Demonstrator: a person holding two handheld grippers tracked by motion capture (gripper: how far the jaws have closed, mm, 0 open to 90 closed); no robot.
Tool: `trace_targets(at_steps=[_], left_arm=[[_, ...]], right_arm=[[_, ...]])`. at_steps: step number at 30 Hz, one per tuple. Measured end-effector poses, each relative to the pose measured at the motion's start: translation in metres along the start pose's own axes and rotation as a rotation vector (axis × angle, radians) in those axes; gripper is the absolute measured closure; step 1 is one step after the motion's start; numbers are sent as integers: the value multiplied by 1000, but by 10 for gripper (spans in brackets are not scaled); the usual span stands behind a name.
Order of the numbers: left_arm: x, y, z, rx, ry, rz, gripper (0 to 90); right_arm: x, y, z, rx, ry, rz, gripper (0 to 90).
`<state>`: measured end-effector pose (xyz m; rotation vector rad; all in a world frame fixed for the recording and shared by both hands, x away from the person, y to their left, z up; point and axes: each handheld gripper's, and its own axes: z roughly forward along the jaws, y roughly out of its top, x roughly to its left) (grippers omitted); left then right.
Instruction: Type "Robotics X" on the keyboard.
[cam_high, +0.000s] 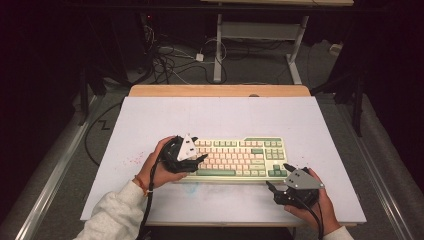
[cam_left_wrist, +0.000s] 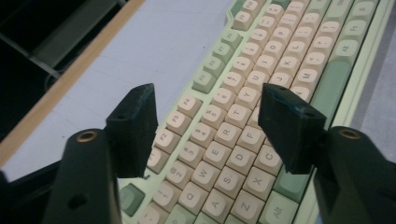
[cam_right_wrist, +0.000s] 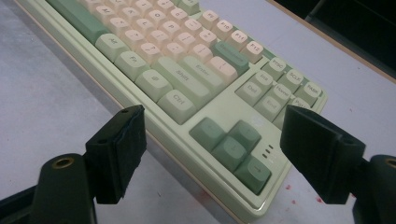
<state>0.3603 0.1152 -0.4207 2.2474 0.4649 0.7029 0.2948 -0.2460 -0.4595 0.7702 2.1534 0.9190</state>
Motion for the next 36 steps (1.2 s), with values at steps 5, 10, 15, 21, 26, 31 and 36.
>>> trace_targets(at_steps=[5, 10, 15, 21, 26, 31, 36], left_arm=[[-5, -10, -8, -23, 42, -1, 229], [-8, -23, -15, -27, 89, -10, 200], [-10, -37, -24, -24, 95, -27, 188], [-13, -53, -32, -2, 105, -48, 187], [-16, -67, -39, 23, 108, -74, 184], [-17, -85, -45, 60, 108, -108, 178], [-19, -97, -52, 85, 121, -127, 178]], right_arm=[[1, 1, 0, -3, 4, 2, 227], [2, 3, 1, -6, 6, 0, 227], [3, 6, 2, -7, 12, -4, 241], [6, 11, -1, -59, 88, -9, 535], [7, 17, 1, -60, 167, -13, 823], [16, 29, 6, -59, 232, -41, 900], [19, 39, 18, -34, 249, -28, 900]])
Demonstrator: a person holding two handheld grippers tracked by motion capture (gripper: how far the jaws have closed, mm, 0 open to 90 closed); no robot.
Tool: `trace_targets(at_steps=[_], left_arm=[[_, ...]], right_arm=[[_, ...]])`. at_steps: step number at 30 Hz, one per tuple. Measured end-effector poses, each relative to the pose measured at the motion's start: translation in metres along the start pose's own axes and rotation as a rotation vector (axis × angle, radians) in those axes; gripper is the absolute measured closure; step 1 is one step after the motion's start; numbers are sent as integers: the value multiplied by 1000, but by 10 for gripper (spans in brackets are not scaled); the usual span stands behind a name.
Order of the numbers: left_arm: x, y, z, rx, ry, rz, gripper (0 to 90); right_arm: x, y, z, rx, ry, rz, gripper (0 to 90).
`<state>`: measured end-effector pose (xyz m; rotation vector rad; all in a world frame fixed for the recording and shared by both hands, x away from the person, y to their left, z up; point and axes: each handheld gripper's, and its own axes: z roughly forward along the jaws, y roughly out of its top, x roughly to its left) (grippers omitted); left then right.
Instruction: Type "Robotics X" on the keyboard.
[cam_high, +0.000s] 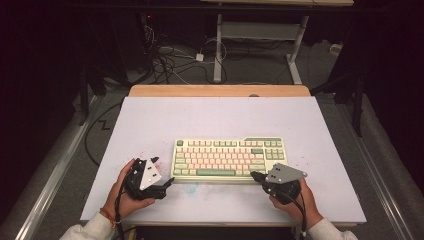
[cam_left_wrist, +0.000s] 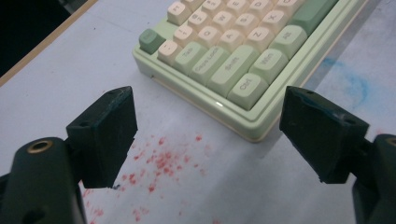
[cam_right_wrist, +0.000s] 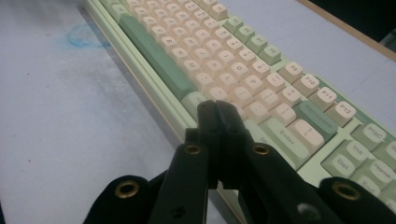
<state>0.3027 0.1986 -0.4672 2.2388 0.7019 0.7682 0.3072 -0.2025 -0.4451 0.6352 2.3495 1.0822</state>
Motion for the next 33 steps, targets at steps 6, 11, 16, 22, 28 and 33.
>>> trace_targets(at_steps=[6, 11, 16, 22, 28, 33], left_arm=[[-1, -5, -3, 7, -15, -9, 178], [-3, -4, -1, 13, -24, -2, 178], [-2, -4, 1, 18, -29, 1, 178], [-1, -2, 4, 14, -35, 2, 178], [-2, -2, 7, 27, -35, 11, 178], [-1, -3, 6, 29, -35, 9, 178]], right_arm=[[-4, 11, 18, 17, 6, 6, 900], [-6, 24, 33, 22, 9, -1, 900], [-10, 33, 48, 35, 20, -3, 900], [-15, 41, 61, 48, 12, -3, 900], [-18, 45, 67, 61, 11, 3, 900], [-19, 50, 74, 71, 9, 5, 900]])
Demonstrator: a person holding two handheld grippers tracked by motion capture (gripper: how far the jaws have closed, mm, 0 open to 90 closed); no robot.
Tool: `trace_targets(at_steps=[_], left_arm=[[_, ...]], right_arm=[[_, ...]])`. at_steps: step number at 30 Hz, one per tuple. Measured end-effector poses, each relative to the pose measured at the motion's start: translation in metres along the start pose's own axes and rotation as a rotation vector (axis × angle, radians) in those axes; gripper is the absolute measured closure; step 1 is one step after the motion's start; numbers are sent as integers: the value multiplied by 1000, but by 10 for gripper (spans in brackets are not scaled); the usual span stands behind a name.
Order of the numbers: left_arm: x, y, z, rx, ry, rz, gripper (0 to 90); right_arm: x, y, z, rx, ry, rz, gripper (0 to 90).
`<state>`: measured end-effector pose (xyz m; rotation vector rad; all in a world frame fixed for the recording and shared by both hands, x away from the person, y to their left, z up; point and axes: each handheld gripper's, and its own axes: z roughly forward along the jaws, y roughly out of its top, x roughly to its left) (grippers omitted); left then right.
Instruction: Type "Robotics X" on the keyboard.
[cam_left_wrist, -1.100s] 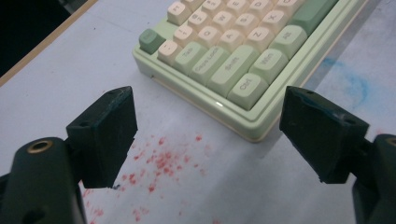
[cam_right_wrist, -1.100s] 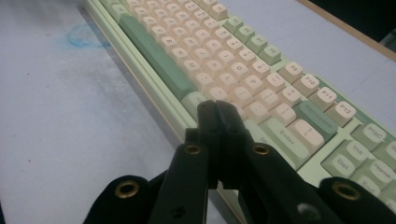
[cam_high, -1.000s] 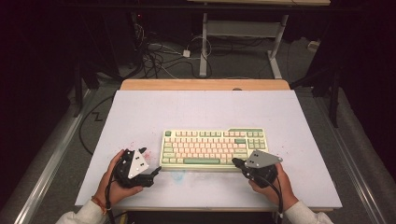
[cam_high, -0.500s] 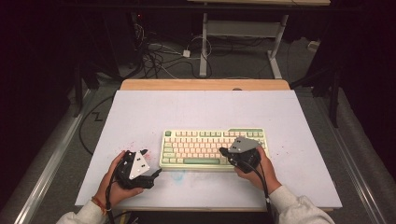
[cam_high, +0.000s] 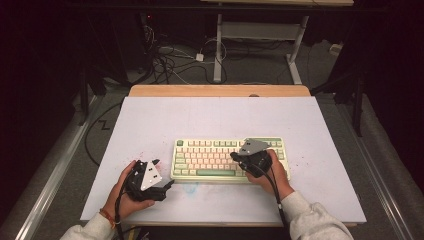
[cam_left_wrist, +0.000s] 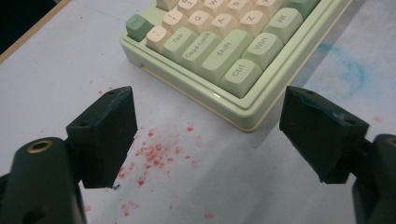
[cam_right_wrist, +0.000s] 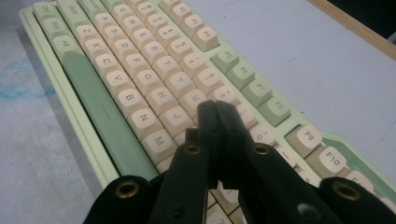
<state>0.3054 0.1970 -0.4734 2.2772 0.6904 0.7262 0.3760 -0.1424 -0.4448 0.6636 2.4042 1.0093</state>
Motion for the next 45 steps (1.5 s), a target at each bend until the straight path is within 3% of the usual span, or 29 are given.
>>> trace_targets(at_steps=[14, 24, 29, 37, 45], left_arm=[[-2, 0, 2, 16, -7, 16, 178], [-2, 0, 1, 21, -3, 18, 178], [-1, 0, 1, 21, -3, 13, 178], [-1, 0, 1, 24, -2, 13, 178], [0, -1, 1, 26, 2, 6, 182]], right_arm=[[-3, 11, 30, 63, -19, 0, 900], [-3, 11, 32, 92, -7, 0, 900], [-4, 11, 23, 47, -5, 12, 887], [-6, 12, 5, -39, 0, 33, 762], [-12, 10, -13, -109, -38, 51, 475]])
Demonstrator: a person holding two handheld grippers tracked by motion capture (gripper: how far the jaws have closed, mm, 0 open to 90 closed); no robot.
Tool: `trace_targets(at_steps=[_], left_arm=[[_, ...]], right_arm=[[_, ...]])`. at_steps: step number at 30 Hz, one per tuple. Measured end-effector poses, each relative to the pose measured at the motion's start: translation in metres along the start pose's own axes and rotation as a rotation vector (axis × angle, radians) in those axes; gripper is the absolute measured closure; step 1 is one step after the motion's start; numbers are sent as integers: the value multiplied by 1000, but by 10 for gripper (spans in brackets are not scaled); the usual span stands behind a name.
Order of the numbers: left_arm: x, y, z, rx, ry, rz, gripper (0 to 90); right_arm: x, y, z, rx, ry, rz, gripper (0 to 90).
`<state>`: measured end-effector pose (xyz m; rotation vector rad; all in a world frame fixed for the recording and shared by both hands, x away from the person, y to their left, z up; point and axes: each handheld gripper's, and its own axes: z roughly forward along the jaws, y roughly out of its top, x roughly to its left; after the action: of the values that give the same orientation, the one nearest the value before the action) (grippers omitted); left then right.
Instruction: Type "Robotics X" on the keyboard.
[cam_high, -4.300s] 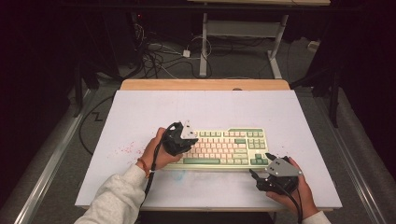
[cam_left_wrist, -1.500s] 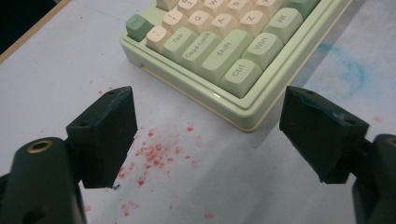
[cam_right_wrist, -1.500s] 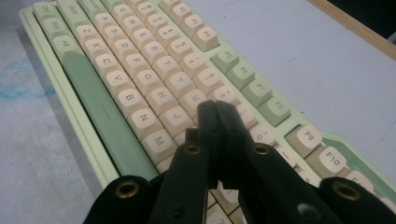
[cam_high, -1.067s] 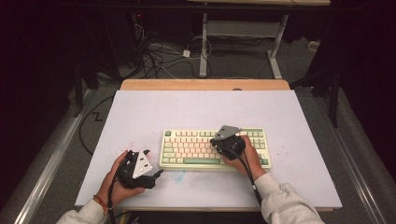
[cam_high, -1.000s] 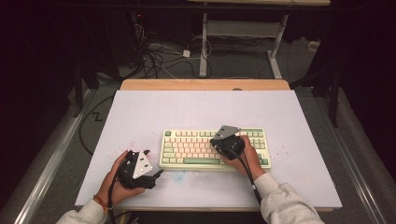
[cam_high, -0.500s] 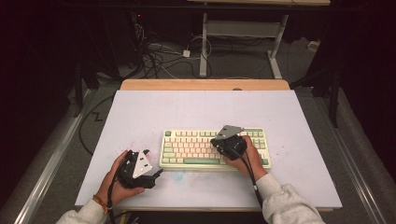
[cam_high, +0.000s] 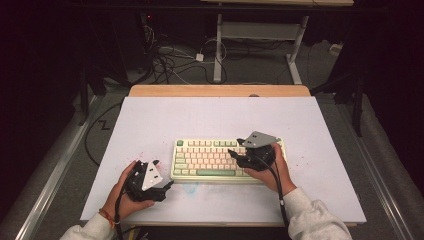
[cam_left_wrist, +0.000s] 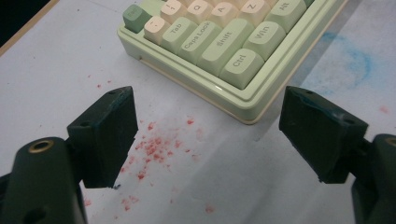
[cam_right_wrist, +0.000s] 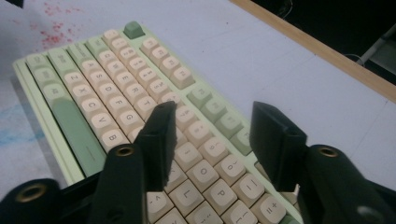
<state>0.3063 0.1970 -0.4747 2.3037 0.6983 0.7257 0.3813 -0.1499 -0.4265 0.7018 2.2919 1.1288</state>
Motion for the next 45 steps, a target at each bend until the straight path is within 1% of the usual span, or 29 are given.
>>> trace_targets(at_steps=[2, 3, 5, 7, 9, 10, 11, 15, 16, 20, 22, 24, 27, 29, 30, 32, 33, 36, 39, 41, 45], left_arm=[[0, 0, -1, -4, 3, -4, 182], [0, 0, -1, -7, 1, -5, 182], [1, 0, -1, -6, 3, -4, 182], [1, 0, -2, -6, 0, -14, 182], [1, 0, -2, -9, 2, -21, 197], [2, 0, -3, -16, -4, -24, 198], [2, 0, -4, -22, -6, -25, 198], [3, 0, -6, -39, -3, -38, 209], [3, 0, -6, -36, 2, -38, 210], [4, 0, -7, -37, 0, -47, 220], [4, 1, -9, -51, 0, -52, 241], [5, 1, -10, -69, -12, -62, 258], [6, 2, -12, -77, -24, -69, 333], [6, 2, -13, -82, -39, -73, 384], [7, 2, -14, -90, -59, -74, 426], [9, 3, -16, -107, -82, -79, 536], [9, 3, -16, -107, -106, -88, 582], [11, 4, -18, -112, -134, -89, 719], [12, 6, -19, -109, -153, -88, 821], [12, 8, -18, -102, -162, -81, 869], [12, 14, -15, -85, -169, -80, 877]], right_arm=[[0, 0, -4, -10, -34, 4, 390], [0, 0, -5, -13, -40, 3, 369], [0, -2, -9, -38, -61, 10, 321], [0, -3, -13, -47, -71, 11, 294], [1, -3, -17, -51, -98, 7, 277], [1, -4, -19, -61, -107, 7, 263], [1, -5, -21, -66, -105, 10, 253], [2, -9, -30, -65, -131, -9, 234], [3, -11, -32, -70, -135, -5, 233], [4, -18, -42, -86, -141, -7, 233], [6, -22, -46, -87, -155, -19, 234], [6, -26, -51, -91, -157, -16, 235], [8, -32, -58, -96, -170, -23, 237], [8, -36, -63, -98, -171, -16, 237], [8, -39, -65, -99, -175, -18, 238], [9, -44, -69, -99, -177, -18, 237], [9, -47, -70, -96, -178, -13, 237], [10, -56, -74, -85, -183, -12, 238], [12, -64, -77, -70, -184, -4, 238], [14, -70, -79, -56, -182, -6, 238], [18, -79, -83, -39, -180, 1, 238]])
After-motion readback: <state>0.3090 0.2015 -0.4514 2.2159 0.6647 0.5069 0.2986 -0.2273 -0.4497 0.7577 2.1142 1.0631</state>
